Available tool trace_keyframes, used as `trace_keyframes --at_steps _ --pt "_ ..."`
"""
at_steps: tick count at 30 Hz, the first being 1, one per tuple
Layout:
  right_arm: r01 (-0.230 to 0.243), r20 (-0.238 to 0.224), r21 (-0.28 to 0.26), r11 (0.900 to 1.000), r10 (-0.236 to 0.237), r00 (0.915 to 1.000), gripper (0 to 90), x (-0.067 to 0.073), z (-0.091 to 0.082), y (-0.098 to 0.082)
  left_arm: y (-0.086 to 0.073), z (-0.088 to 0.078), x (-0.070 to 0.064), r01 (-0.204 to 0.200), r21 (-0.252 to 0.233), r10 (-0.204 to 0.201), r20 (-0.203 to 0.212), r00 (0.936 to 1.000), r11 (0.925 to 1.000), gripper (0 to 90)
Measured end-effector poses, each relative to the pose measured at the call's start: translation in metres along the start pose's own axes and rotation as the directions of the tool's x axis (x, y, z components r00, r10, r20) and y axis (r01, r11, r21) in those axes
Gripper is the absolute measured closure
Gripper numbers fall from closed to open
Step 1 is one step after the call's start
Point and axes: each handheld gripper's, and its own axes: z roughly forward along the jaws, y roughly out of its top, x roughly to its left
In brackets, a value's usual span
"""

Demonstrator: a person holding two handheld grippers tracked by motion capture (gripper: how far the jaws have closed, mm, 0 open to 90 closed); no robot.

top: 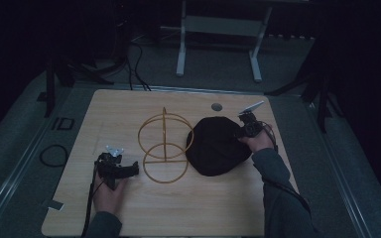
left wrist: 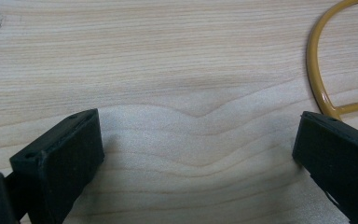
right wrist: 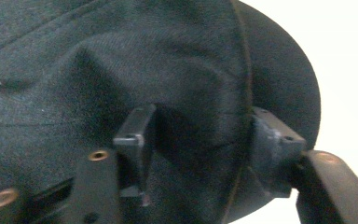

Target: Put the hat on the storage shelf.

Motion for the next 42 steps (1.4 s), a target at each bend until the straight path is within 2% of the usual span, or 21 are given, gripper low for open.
trace_keyframes --at_steps 3,10,13,22,26,31,42 --pt "0.007 0.058 0.011 1.000 -0.008 0.9983 60.2 0.002 0.000 0.001 0.000 0.000 0.000 0.000 0.000 0.000 0.000 1.0000 1.0000 1.2" --pt "0.001 0.090 0.018 1.000 -0.003 0.9959 70.6 0.002 0.001 0.003 0.000 0.000 0.000 0.000 0.000 0.000 0.000 1.0000 1.0000 1.2" --pt "-0.020 0.089 0.039 0.999 0.017 0.9959 75.2 0.000 0.001 0.006 0.000 0.000 0.000 0.000 0.000 0.000 0.000 1.0000 1.0000 1.2" --pt "-0.062 0.065 0.092 0.994 0.056 0.9963 77.1 -0.005 -0.001 0.012 0.000 0.000 0.000 0.000 0.000 0.000 0.000 1.0000 1.0000 1.2" --pt "-0.099 0.030 0.121 0.988 0.096 0.9949 77.5 -0.011 -0.004 0.013 0.000 0.000 0.000 0.000 0.000 0.000 0.000 1.0000 1.0000 1.2" --pt "-0.101 0.022 0.132 0.986 0.099 0.9949 77.6 -0.013 -0.007 0.013 0.000 0.000 -0.001 -0.004 0.000 0.004 0.005 1.0000 1.0000 1.2" --pt "-0.084 0.029 0.128 0.988 0.081 0.9963 77.5 -0.015 -0.031 0.017 0.000 0.000 -0.001 -0.004 0.000 0.004 0.005 1.0000 1.0000 1.2"
